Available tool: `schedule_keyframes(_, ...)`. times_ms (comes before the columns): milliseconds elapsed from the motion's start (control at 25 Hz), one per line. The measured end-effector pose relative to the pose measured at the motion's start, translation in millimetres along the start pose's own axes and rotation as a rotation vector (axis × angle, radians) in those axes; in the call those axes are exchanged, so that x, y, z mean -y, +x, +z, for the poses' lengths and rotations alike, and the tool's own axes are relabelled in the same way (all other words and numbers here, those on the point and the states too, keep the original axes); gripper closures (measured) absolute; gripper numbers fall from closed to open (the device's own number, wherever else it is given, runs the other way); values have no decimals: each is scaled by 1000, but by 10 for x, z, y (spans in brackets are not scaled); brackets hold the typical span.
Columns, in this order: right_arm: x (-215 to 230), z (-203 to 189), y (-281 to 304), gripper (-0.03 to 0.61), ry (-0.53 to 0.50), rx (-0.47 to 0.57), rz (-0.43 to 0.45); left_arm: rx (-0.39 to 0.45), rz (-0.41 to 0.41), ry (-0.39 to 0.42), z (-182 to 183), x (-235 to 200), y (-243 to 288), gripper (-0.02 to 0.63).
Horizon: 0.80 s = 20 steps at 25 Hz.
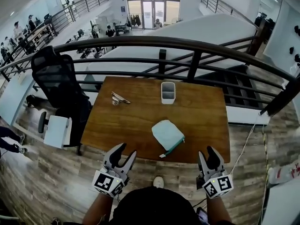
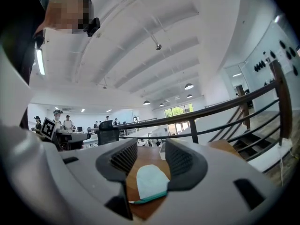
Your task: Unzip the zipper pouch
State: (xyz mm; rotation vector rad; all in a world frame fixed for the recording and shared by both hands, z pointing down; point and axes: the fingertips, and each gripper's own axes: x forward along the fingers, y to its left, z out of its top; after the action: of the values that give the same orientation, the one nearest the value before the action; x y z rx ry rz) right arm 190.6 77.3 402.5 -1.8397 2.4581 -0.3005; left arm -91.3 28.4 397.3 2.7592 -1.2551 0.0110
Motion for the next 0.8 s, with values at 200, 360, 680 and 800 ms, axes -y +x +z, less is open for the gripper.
schedule_keyframes(200, 259, -86, 49, 411, 6, -41, 10, -96, -63, 20, -317, 300, 354, 426)
schedule_keyframes(360, 366, -200, 54, 411, 38, -68, -7, -190, -133, 36, -608, 489, 589, 426)
schedule_keyframes(680, 621, -403, -57, 414, 82, -118, -94, -329, -258, 27, -1196, 611, 1074, 428)
schedule_keyframes(800, 704, -478, -185, 414, 91, -142, -142, -397, -316, 49, -1455, 697, 1196, 428)
